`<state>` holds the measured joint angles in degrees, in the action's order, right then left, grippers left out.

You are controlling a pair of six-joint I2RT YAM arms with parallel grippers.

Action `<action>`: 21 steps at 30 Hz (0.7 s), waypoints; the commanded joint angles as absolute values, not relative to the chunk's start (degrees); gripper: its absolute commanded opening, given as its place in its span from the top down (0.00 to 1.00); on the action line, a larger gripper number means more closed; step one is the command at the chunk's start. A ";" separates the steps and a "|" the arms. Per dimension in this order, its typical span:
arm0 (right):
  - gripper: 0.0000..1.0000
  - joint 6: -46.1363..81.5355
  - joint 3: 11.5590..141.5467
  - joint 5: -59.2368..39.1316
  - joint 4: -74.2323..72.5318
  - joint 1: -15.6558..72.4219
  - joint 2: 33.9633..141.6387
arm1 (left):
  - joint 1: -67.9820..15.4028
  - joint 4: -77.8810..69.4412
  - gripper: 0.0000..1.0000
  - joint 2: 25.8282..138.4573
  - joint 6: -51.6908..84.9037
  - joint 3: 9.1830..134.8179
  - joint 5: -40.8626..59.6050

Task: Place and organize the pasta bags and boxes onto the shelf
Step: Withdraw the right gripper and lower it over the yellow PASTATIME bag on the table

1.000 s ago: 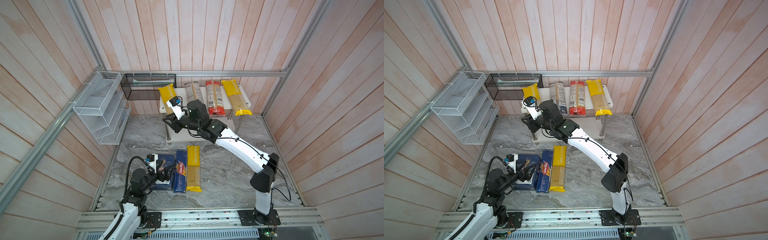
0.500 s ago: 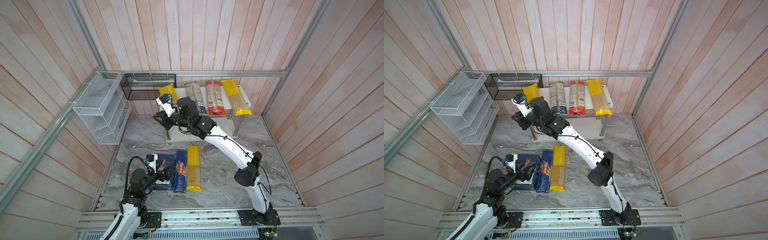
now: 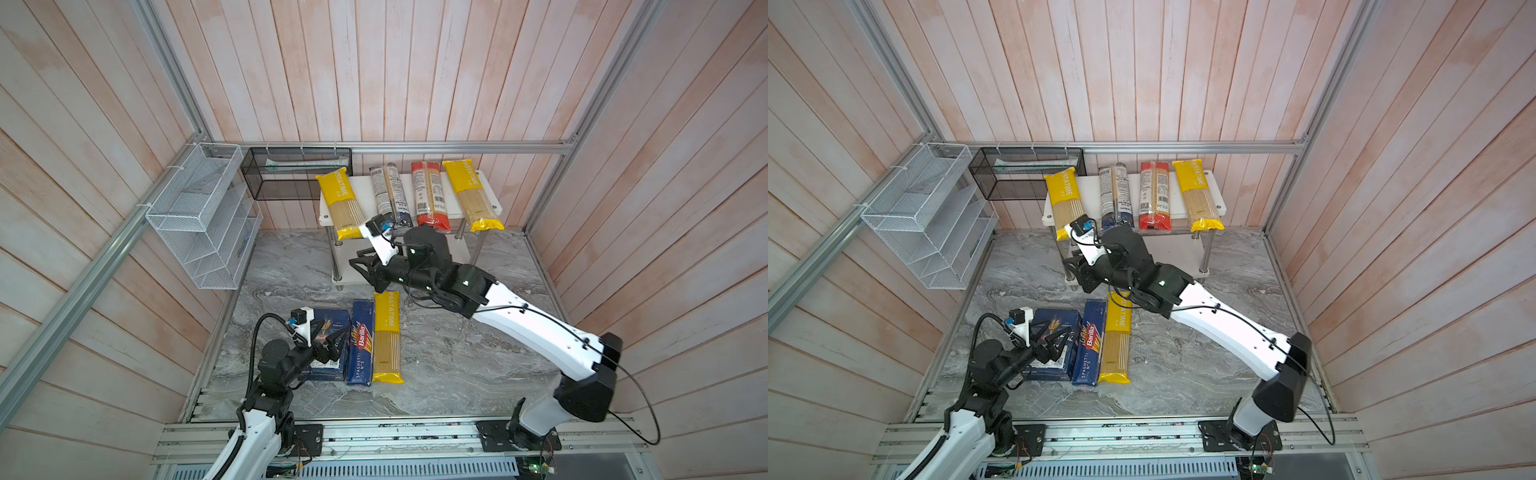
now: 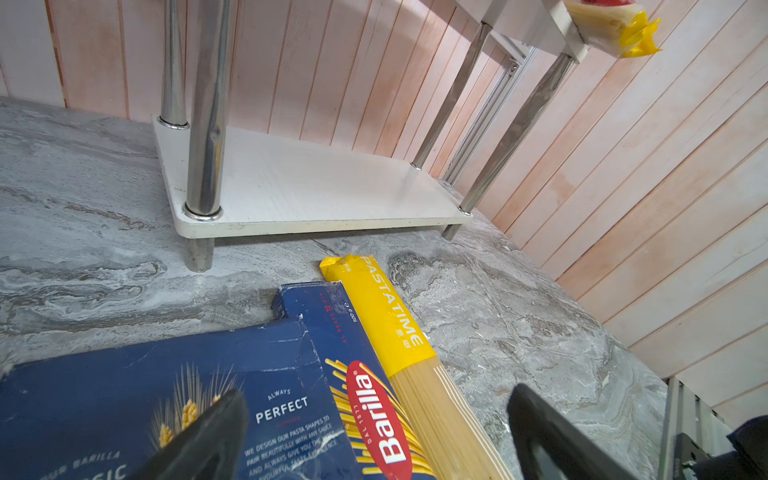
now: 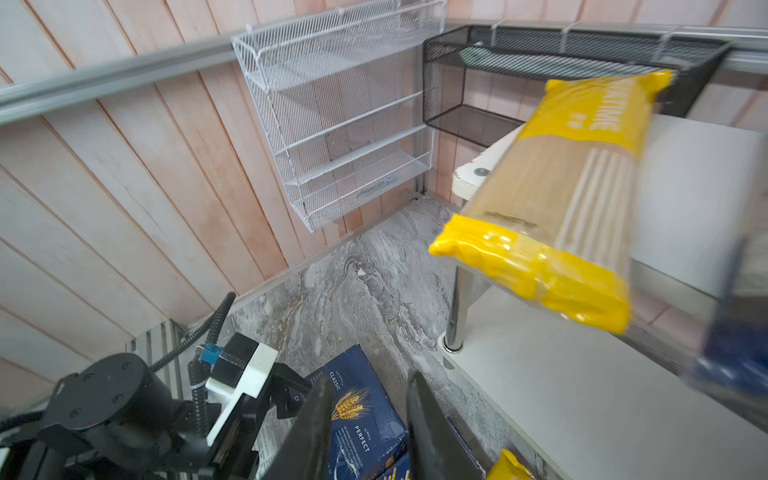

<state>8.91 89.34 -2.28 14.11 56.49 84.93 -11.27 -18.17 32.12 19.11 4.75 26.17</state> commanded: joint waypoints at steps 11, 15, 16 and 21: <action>0.49 37.15 49.83 15.27 11.05 56.58 59.06 | -11.27 -17.05 0.00 32.01 19.01 4.33 24.72; 0.37 41.71 44.13 16.63 12.61 56.80 57.43 | -11.34 -17.14 0.00 31.94 19.02 4.38 25.33; 0.34 42.69 42.92 16.98 12.75 56.78 57.61 | -11.32 -17.08 0.00 31.98 19.01 4.48 25.14; 0.19 44.88 40.98 15.90 12.69 56.87 62.09 | -11.34 -15.94 0.00 32.30 19.83 5.73 25.73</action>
